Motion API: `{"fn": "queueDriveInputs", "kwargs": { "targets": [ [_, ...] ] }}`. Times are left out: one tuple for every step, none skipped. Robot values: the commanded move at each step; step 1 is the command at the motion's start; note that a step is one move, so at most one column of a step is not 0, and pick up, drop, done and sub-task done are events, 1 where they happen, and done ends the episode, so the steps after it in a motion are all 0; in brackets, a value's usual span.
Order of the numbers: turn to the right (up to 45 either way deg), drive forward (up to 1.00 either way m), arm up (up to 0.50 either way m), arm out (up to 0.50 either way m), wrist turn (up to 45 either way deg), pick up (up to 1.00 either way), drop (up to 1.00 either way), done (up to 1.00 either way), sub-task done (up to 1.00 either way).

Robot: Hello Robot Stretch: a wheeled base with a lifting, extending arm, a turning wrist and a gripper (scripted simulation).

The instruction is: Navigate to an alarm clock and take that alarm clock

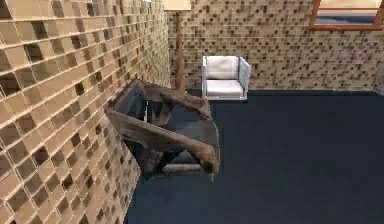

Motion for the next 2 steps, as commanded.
{"fn": "queueDriveInputs", "kwargs": {
  "targets": [
    [45.0, 0.0, 0.0, 0.0, 0.0, 0.0, 0.0, 0.0, 0.0],
    [9.0, 0.0, 0.0, 0.0, 0.0, 0.0, 0.0, 0.0, 0.0]
  ]
}}
